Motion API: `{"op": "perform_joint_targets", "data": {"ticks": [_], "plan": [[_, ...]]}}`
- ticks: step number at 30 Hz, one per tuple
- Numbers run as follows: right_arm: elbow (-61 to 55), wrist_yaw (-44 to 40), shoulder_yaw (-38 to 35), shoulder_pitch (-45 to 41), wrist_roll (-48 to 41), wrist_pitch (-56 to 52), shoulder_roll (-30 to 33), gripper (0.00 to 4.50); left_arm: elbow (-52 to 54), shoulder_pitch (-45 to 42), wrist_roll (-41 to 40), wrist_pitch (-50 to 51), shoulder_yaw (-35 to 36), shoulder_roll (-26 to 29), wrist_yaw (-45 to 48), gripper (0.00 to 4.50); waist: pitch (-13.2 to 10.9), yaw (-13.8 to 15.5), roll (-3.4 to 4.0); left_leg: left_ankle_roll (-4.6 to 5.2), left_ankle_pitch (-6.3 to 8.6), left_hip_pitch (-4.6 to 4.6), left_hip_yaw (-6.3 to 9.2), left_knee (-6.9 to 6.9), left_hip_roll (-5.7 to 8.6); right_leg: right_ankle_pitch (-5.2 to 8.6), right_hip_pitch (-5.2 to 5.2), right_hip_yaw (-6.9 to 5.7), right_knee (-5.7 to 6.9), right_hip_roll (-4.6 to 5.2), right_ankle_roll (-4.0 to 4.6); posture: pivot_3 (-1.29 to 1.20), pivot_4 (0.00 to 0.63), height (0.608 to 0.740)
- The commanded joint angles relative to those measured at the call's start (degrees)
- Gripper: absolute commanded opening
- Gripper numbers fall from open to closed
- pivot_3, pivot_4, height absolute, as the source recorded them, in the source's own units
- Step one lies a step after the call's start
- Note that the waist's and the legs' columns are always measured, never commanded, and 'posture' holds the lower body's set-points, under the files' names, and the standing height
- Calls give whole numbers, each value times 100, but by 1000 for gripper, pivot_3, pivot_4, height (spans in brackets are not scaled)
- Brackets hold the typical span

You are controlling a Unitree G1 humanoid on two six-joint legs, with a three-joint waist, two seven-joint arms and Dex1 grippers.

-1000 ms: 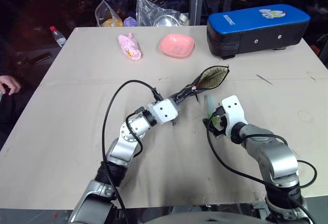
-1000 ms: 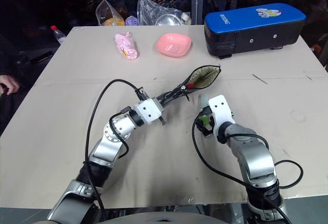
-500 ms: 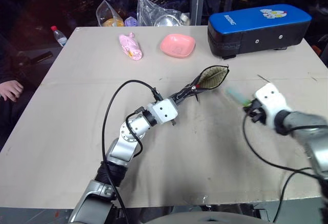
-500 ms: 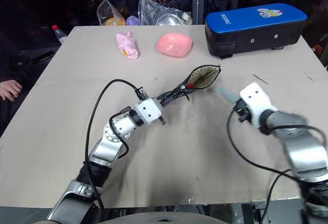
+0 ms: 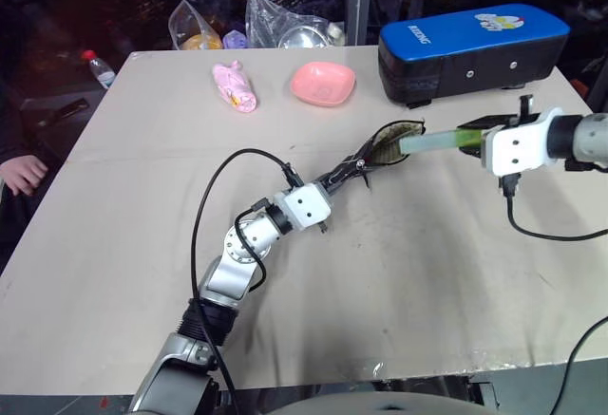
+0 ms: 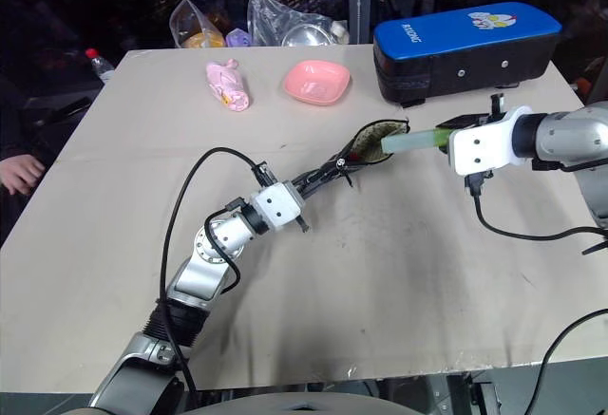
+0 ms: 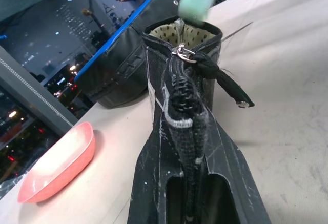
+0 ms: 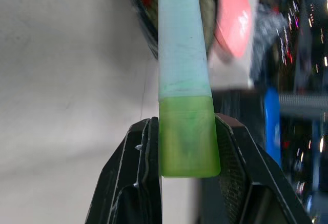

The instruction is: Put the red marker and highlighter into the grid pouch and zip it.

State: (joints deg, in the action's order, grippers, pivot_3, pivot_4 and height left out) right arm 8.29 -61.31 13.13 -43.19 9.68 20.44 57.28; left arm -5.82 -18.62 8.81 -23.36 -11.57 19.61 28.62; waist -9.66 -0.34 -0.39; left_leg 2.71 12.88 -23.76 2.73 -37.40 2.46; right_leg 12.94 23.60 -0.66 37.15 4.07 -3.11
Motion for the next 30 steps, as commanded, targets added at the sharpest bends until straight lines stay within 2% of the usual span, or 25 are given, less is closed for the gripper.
{"op": "perform_joint_targets", "data": {"ticks": [1,12,19,21,23,26,29,30], "plan": [[390,-51,210,-606,302,575,-259,836,86,-87,-57,-115,14,-22,-50,0,-1,11,1,0,0,-1,0,1,1,0,1,0,0,2,0,0,150,734],[1291,-66,970,-1591,930,1665,-1181,836,88,-111,-45,-107,6,-59,-90,0,-1,77,3,-10,-5,-1,4,2,5,-1,4,2,1,4,2,0,150,734],[1695,216,1085,-1702,1161,1627,-1769,836,113,-109,-38,-96,8,-87,-106,0,-1,109,4,-18,-10,0,5,3,7,-2,7,4,6,3,3,0,150,734],[1771,244,1057,-1721,1162,1642,-1849,1857,134,-94,-36,-87,4,-91,-111,0,-1,113,4,-22,-13,-1,7,3,10,-2,7,4,6,4,3,0,150,734],[1813,164,997,-1731,1072,1650,-1819,2621,154,-79,-30,-77,1,-94,-119,0,-1,112,4,-23,-13,-1,7,3,11,-2,7,3,6,4,3,0,150,734],[1394,-413,458,-1627,215,408,-1594,4047,189,-49,-11,-52,13,-98,-154,0,-2,115,5,-23,-13,-1,8,4,11,-2,8,4,8,4,3,0,150,734],[787,-1025,46,-1518,-672,-1074,-1371,4047,205,-36,-15,-41,12,-88,-168,0,-2,119,5,-21,-12,-4,12,3,12,-2,7,7,9,9,3,0,150,734],[431,-1240,-144,-1421,-1071,-1862,-1236,4047,208,-31,-24,-39,13,-81,-165,0,-2,118,5,-1,0,-6,17,3,13,-2,7,15,8,24,3,0,150,734]]}}
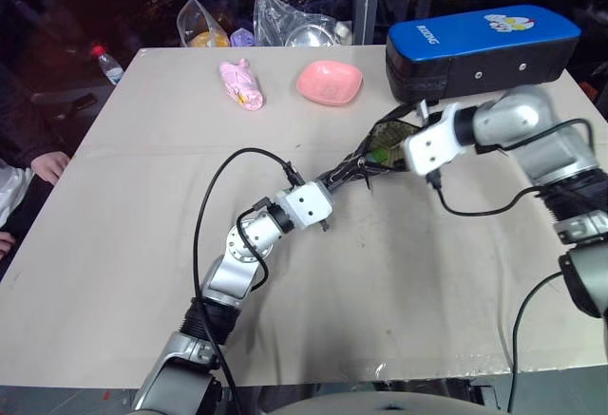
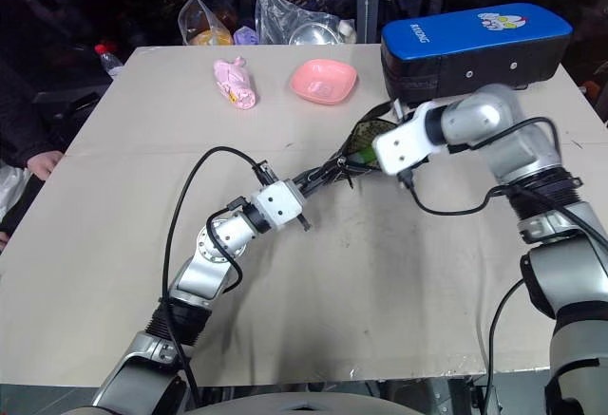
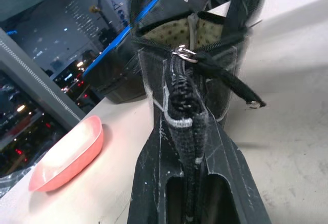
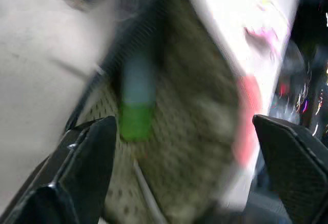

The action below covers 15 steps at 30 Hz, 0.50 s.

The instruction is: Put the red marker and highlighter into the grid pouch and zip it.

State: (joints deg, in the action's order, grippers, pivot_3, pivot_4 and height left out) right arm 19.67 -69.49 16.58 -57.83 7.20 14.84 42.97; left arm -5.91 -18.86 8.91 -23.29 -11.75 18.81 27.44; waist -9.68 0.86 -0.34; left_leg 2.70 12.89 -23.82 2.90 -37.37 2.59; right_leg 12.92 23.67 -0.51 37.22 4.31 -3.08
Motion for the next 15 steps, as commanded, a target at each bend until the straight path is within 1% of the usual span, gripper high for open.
{"op": "perform_joint_targets", "data": {"ticks": [1,3,4,5,6,8,11,13,15], "plan": [[-1054,-605,-657,162,-1202,-2045,326,4047,219,-3,-44,-46,32,5,-43,0,0,-2,1,1,0,0,1,1,0,0,0,0,0,9,0,0,150,734],[-1779,-840,-944,493,-1941,-3492,589,4047,214,9,-62,-52,33,16,-31,0,1,-2,1,1,1,1,9,4,-1,0,0,-5,0,14,1,0,150,734],[-2364,-877,-1103,869,-2524,-4449,783,4047,201,12,-72,-61,32,22,-21,0,1,7,1,1,1,1,9,5,-1,0,0,-6,0,16,1,0,150,734],[-2906,-819,-1282,1205,-3057,-5292,889,4047,194,13,-78,-63,32,25,-13,0,1,11,1,2,2,-5,15,7,-2,0,0,-8,-1,21,2,0,150,734],[-3382,-554,-1456,1511,-3483,-6036,837,4047,190,11,-84,-62,30,26,-7,0,2,30,0,2,2,-6,20,7,-2,0,-1,-13,-3,22,2,0,150,734],[-3974,156,-1688,1851,-3941,-7132,556,4047,187,5,-97,-54,24,26,6,0,3,-7,3,4,4,-8,22,7,-3,0,-1,-15,-9,26,2,0,150,734],[-4572,1206,-1854,2365,-4447,-8417,-209,4047,176,-18,-127,-51,8,35,58,0,6,-14,5,3,3,-5,11,6,-8,-4,0,-9,-7,24,6,0,150,734],[-4619,1974,-1844,2545,-4373,-8756,-875,4047,161,-32,-145,-58,13,41,95,0,7,3,3,3,3,-5,14,0,-10,-5,-1,-13,-4,21,7,0,150,734],[-4494,2644,-1800,2598,-4156,-8765,-1426,4047,151,-47,-150,-61,0,43,141,0,7,1,3,3,3,-6,14,-3,-6,-5,-1,-14,-4,20,7,0,150,734]]}}
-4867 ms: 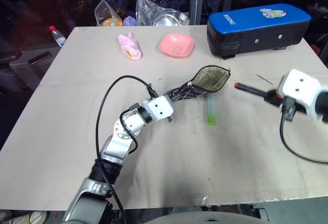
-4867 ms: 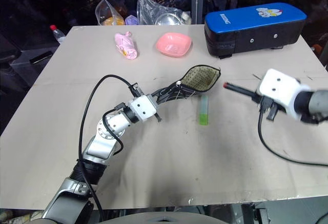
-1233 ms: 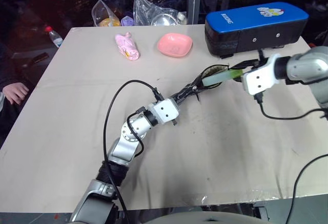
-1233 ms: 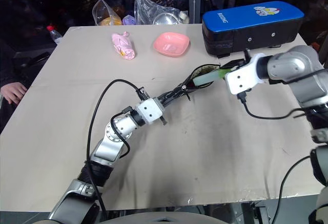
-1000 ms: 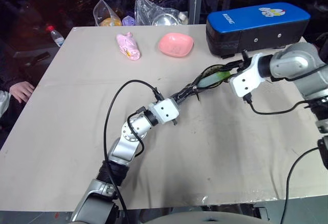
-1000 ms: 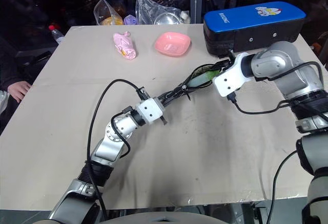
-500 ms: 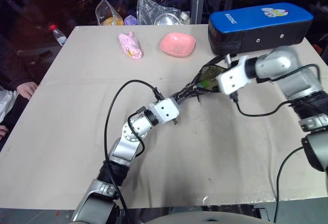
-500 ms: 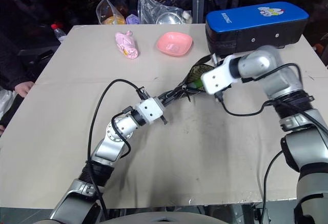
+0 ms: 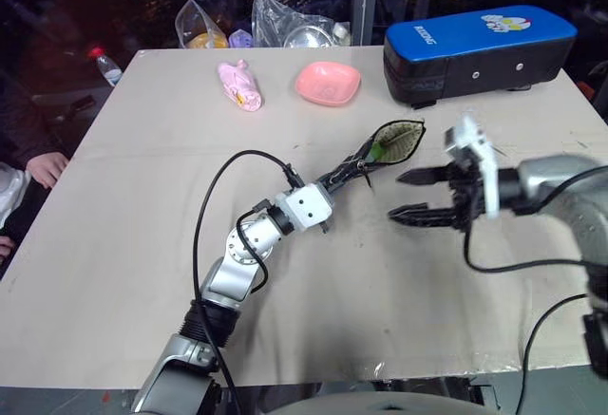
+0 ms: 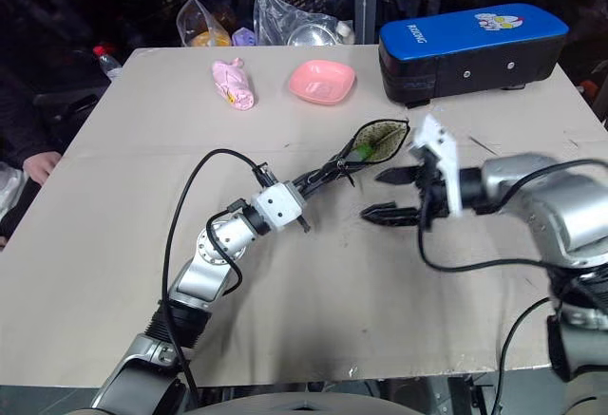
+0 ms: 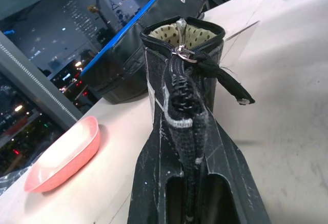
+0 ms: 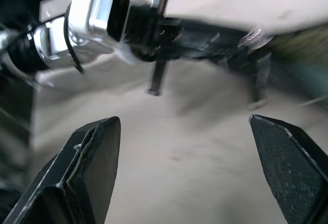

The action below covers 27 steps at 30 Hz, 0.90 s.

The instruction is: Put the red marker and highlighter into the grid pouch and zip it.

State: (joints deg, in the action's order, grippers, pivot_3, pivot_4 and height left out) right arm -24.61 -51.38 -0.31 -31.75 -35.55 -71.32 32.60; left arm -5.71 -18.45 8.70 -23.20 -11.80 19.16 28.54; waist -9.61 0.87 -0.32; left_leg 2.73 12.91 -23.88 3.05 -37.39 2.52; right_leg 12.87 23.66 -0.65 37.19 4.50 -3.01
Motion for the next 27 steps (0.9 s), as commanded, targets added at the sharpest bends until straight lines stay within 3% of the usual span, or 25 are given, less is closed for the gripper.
{"op": "perform_joint_targets", "data": {"ticks": [1,4,10,13,19,21,27], "plan": [[65,1133,-113,-23,229,-55,-673,4047,130,-92,-130,-72,0,5,46,0,0,0,0,0,0,0,0,0,4,0,1,1,1,1,0,0,150,734],[410,1706,-146,-194,373,205,-1316,4047,141,-98,-128,-68,6,5,73,0,0,-3,0,0,-1,-1,1,0,13,-1,1,-1,4,1,-1,0,150,734],[479,2214,-202,-438,252,138,-1844,4047,171,-60,-125,-67,32,15,86,0,0,-13,0,0,-1,3,1,0,17,0,7,-5,22,-27,-2,0,150,734],[450,2297,-144,-451,204,176,-1953,3261,197,-45,-114,-58,16,1,75,0,0,-17,0,0,-1,4,1,0,16,1,7,-11,25,-32,-1,0,150,734],[452,2355,-139,-430,169,204,-1895,483,189,-46,-103,-57,19,-6,54,0,0,-20,0,1,-1,7,-2,-1,15,1,7,-12,30,-36,-1,0,150,734],[466,2393,-226,-446,134,153,-1858,55,192,-40,-103,-56,21,1,49,0,0,-20,0,1,-1,7,-3,-1,15,1,7,-12,30,-37,-2,0,150,734],[410,2419,-272,-461,206,133,-1399,55,213,7,-95,-53,24,12,33,0,0,-13,1,1,-1,7,-3,-1,14,1,7,-12,32,-39,-1,0,150,734]]}}
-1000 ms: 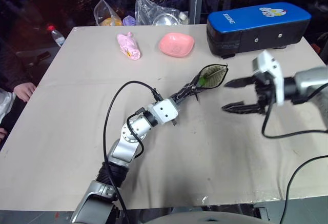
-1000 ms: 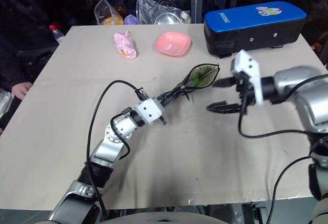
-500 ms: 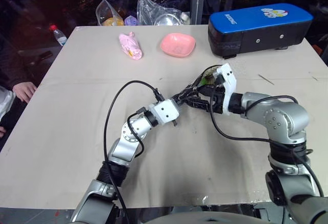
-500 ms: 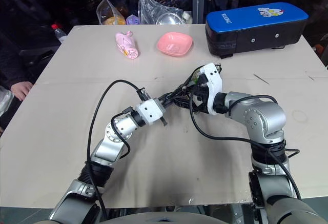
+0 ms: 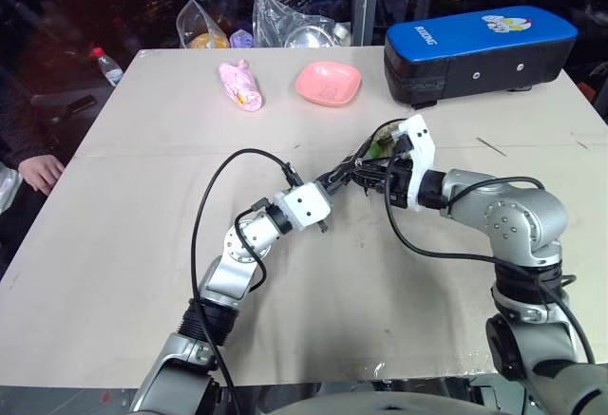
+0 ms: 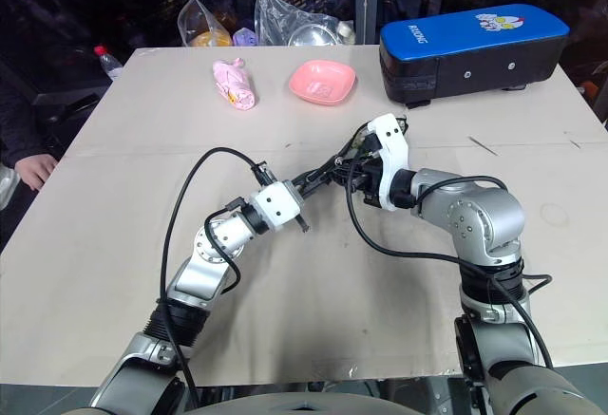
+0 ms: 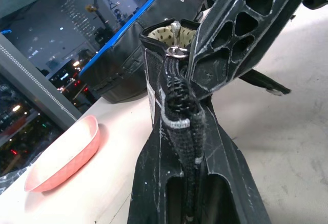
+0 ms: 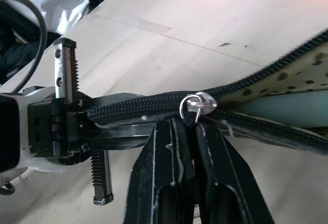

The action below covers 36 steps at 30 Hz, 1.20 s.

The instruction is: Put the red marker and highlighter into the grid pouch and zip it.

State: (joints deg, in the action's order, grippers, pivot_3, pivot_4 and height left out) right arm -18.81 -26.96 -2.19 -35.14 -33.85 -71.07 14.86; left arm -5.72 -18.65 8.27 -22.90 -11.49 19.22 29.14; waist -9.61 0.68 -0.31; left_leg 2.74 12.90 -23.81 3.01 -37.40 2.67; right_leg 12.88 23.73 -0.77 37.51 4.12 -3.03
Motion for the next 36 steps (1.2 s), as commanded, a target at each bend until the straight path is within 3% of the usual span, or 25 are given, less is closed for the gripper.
{"op": "perform_joint_targets", "data": {"ticks": [1,6,10,24,30,31,36], "plan": [[-197,-119,62,-110,169,251,649,55,214,30,-52,-81,-2,11,-30,0,0,12,0,0,0,0,0,-1,1,0,0,0,0,1,0,0,150,734],[263,-391,495,-134,1087,1489,1961,55,212,54,-64,-77,23,47,-41,0,-1,-4,0,1,0,0,-3,-1,-1,1,-1,-1,-2,-1,-1,0,150,734],[1078,-207,392,-245,1498,2174,2334,55,223,73,-59,-69,13,55,-74,0,-1,-10,-1,1,0,2,-10,0,-3,1,-1,2,-2,-2,-1,0,150,734],[1762,540,23,-289,1946,2583,2319,55,221,95,-86,-69,44,94,-96,0,-2,6,-1,1,0,0,-13,0,-7,1,0,6,-3,-1,-1,0,150,734],[1101,-388,137,-33,1168,2275,2339,55,190,81,-101,-73,46,110,-78,0,-2,14,-1,1,0,-1,-12,0,-7,1,0,5,-5,-1,0,0,150,734],[1011,-524,119,14,1035,2193,2349,683,182,74,-103,-72,44,114,-84,0,-2,11,-1,1,0,-2,-10,0,-8,1,-1,3,-7,-1,-1,0,150,734],[563,-1527,234,497,772,2429,2796,2734,152,84,-143,-50,90,163,-46,0,-2,15,-2,2,1,0,-9,0,-8,1,-4,3,-9,0,-1,0,150,734]]}}
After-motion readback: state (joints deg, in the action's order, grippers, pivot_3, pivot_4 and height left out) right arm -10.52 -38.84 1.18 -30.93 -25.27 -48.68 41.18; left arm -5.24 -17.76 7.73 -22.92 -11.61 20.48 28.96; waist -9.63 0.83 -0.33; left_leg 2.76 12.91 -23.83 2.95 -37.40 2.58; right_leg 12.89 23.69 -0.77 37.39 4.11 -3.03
